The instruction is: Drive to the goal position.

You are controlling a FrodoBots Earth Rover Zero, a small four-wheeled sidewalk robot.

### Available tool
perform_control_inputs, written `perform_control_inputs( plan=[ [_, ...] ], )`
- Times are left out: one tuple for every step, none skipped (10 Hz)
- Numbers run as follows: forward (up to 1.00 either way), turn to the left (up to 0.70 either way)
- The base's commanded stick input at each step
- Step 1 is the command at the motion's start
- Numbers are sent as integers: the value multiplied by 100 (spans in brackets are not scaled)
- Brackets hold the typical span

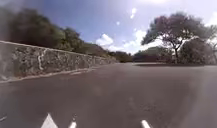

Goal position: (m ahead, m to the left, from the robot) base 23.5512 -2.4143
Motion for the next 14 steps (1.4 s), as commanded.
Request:
perform_control_inputs(
  plan=[
    [50, 0],
    [50, 0],
    [50, 0],
    [50, 0],
    [50, 0],
    [50, 0],
    [50, 0],
    [50, 0],
    [50, 0],
    [50, 0],
    [50, 0],
    [50, 0],
    [50, 0],
    [50, 0]
  ],
)
